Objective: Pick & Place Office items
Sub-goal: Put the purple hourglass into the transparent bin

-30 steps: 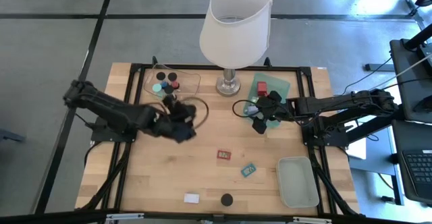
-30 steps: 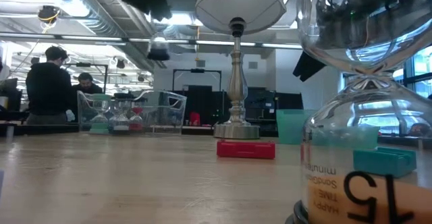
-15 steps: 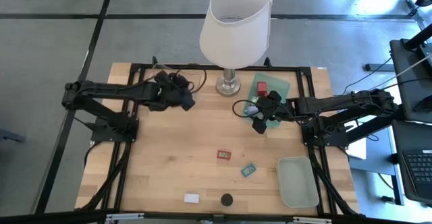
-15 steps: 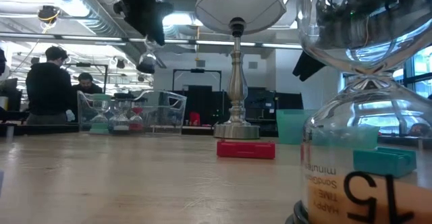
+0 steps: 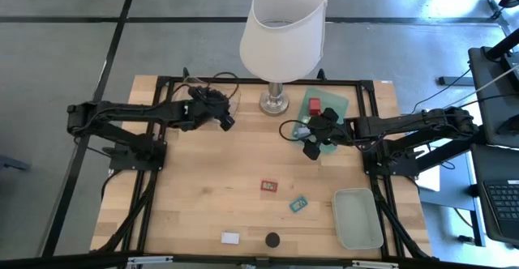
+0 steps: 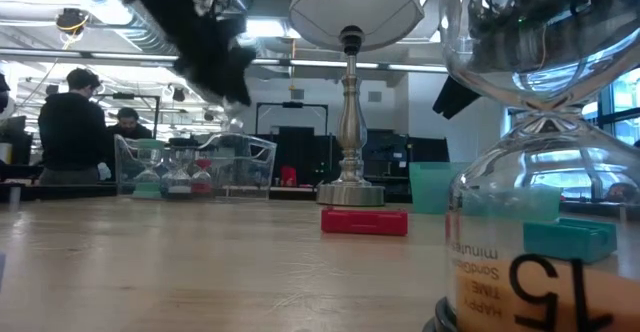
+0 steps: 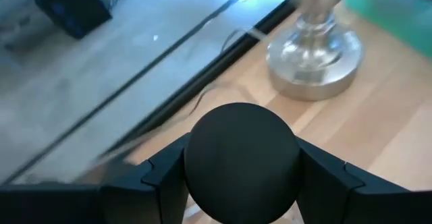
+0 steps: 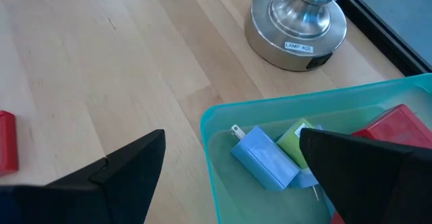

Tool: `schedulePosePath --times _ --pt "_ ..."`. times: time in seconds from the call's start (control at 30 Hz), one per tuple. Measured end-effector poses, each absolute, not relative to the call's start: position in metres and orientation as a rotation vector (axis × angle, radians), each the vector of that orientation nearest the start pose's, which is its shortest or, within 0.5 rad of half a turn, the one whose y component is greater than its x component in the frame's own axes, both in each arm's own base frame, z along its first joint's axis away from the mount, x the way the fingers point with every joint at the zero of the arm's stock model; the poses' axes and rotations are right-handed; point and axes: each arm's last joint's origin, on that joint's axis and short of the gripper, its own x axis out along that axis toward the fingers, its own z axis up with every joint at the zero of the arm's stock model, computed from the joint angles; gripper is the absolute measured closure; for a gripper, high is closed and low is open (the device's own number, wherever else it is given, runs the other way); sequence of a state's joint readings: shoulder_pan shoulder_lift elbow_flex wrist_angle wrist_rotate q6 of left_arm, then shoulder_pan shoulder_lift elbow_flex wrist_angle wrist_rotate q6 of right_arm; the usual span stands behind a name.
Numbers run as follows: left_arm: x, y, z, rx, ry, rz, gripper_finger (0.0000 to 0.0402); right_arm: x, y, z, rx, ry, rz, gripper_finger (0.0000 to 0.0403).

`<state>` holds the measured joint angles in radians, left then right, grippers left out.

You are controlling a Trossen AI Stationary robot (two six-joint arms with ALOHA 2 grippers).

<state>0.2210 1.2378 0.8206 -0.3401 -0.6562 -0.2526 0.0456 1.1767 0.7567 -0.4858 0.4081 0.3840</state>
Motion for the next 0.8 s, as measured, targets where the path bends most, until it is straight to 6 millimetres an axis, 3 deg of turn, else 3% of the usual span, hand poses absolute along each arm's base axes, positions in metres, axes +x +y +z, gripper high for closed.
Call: schedulePosePath --times 0.23,0.43,0.8 --pt "0.221 0.097 0.218 -0.217 0.618 1.044 0.0192 0.227 -0.001 0.229 0.153 0.782 -0.499 0.0058" --pt "0.219 0.109 0.212 -0.324 0.514 1.019 0.0192 0.228 -0.001 0.23 0.156 0.769 -0.497 0.0058" --pt "0.228 0.12 0.189 -0.413 0.524 1.078 0.0191 0.229 -0.001 0.231 0.155 0.762 -0.495 0.0058"
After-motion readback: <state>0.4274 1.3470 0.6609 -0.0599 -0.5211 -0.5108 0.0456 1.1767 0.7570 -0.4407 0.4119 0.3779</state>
